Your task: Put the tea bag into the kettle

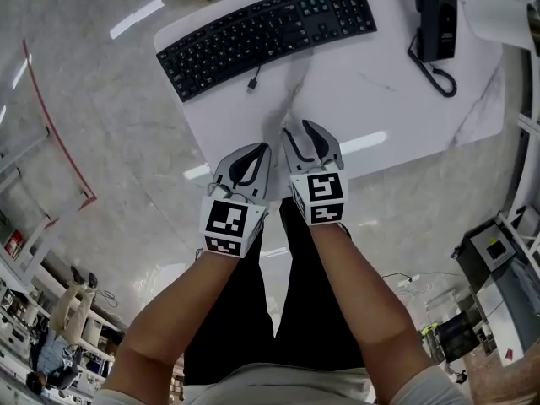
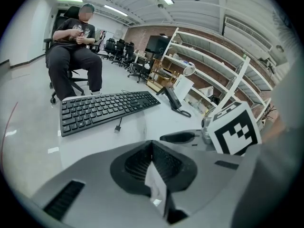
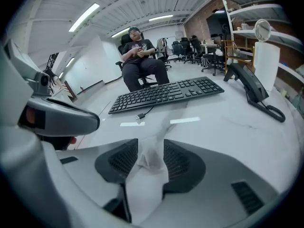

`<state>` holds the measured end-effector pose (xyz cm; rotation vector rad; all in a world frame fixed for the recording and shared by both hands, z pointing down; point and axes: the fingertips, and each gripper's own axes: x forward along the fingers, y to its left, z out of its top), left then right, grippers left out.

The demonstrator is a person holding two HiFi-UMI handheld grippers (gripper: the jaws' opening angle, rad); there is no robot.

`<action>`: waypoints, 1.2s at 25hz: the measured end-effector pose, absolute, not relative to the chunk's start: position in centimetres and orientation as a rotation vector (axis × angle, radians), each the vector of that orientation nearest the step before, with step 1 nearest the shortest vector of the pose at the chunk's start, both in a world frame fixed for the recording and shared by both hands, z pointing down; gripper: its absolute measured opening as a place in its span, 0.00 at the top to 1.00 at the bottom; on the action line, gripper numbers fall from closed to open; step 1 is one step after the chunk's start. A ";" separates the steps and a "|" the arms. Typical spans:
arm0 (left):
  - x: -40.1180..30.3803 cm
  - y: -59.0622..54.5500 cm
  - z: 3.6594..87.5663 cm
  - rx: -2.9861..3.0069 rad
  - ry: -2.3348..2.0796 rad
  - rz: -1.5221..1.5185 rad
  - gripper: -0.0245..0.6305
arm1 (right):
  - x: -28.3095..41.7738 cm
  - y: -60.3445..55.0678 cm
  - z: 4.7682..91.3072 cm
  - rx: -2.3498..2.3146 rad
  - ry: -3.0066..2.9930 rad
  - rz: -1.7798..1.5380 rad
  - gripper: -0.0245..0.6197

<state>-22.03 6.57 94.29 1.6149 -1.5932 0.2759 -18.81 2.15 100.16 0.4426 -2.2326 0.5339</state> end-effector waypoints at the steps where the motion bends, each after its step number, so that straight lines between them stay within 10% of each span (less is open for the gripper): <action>1: -22.0 6.6 94.4 1.615 -1.588 0.276 0.95 | -18.8 2.2 100.4 0.441 -2.228 0.533 0.71; 10: -22.0 6.4 95.0 1.620 -1.564 0.272 0.95 | -19.1 2.5 102.3 0.434 -2.186 0.530 0.71; 14: -22.1 6.8 95.0 1.614 -1.566 0.273 0.95 | -19.0 2.5 102.0 0.449 -2.182 0.490 0.95; 30: -21.3 3.4 82.1 1.695 -1.653 0.242 0.95 | -17.2 0.1 85.0 0.601 -2.336 0.479 0.95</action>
